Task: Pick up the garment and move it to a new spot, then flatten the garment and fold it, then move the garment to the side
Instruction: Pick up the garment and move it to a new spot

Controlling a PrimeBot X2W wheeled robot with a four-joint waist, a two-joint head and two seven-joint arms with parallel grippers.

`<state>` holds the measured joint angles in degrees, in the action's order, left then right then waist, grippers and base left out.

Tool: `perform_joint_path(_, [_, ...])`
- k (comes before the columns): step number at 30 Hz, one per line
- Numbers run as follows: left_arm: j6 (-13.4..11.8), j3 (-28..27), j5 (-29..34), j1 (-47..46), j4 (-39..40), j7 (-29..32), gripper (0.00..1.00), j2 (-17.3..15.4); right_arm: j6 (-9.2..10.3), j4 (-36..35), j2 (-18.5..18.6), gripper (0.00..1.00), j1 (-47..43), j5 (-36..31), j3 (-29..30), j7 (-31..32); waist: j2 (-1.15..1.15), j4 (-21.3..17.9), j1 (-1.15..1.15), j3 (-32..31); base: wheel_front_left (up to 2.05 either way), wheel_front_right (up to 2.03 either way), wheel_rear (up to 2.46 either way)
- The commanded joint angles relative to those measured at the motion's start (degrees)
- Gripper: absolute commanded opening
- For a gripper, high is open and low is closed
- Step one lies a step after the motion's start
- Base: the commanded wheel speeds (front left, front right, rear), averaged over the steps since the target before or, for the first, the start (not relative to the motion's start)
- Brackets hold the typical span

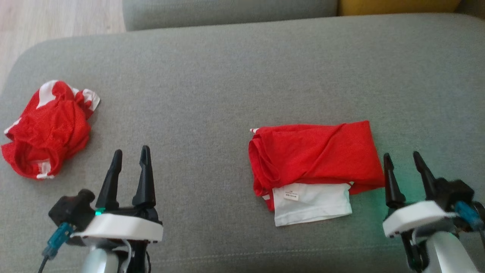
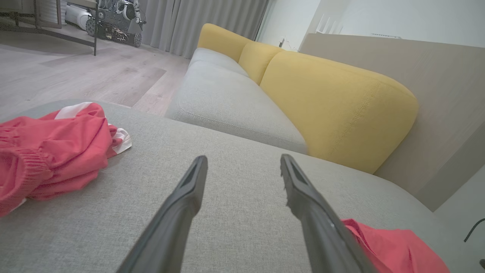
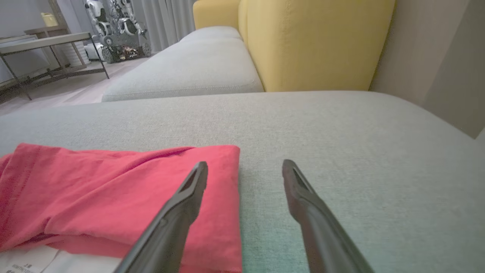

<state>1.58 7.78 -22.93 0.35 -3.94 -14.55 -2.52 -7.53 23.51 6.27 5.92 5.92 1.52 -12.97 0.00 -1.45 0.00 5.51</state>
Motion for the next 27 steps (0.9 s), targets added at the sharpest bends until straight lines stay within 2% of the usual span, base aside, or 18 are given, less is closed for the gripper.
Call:
perform_joint_path(1, [0.3, -1.92, -0.35, -3.25, 1.58, -0.45, 1.0, -0.36, 0.04, 0.08, 1.19, 1.0, 3.96, 1.57, -2.16, 0.62, 0.0, 0.52, 0.0, 1.3, 0.0, 0.0, 0.0])
perform_joint_path(17, [1.73, -1.49, 0.0, -5.94, -0.15, -0.45, 1.0, -0.36, 0.04, 17.2, 2.04, 1.0, 12.45, 13.05, -7.39, 8.73, 0.0, 3.35, 0.0, 3.91, 0.0, 0.0, 0.0])
perform_joint_path(18, [1.77, -1.57, 0.03, -5.99, -0.21, -0.45, 1.0, -0.36, 0.04, 18.11, 2.08, 0.69, 12.65, 13.81, -8.1, 9.45, 0.0, 3.48, 0.0, 3.87, 0.0, 0.0, 0.0])
perform_joint_path(19, [1.81, -1.67, 0.07, -6.03, -0.26, -0.45, 1.0, -0.36, 0.04, 18.7, 2.29, 0.13, 12.89, 14.33, -8.91, 9.75, 0.0, 3.59, 0.0, 3.83, 0.0, 0.0, 0.0])
perform_joint_path(20, [1.85, -1.8, 0.12, -6.05, -0.3, -0.45, 1.0, -0.36, 0.04, 19.06, 2.63, 0.0, 13.11, 14.59, -9.8, 9.67, 0.0, 3.66, 0.0, 3.77, 0.0, 0.0, 0.0])
perform_joint_path(23, [1.9, -2.33, 0.25, -6.02, -0.3, -0.45, 1.0, -0.36, 0.04, 19.29, 3.82, 0.0, 14.06, 14.65, -11.74, 7.75, 0.0, 3.61, 0.0, 3.6, 0.0, 0.0, 0.0])
perform_joint_path(27, [1.8, -2.8, 0.11, -6.03, -0.18, -0.45, 1.0, -0.36, 0.04, 18.01, 6.28, 0.0, 16.26, 10.41, -15.63, 3.1, 0.0, 2.95, 0.0, 3.44, 0.0, 0.0, 0.0])
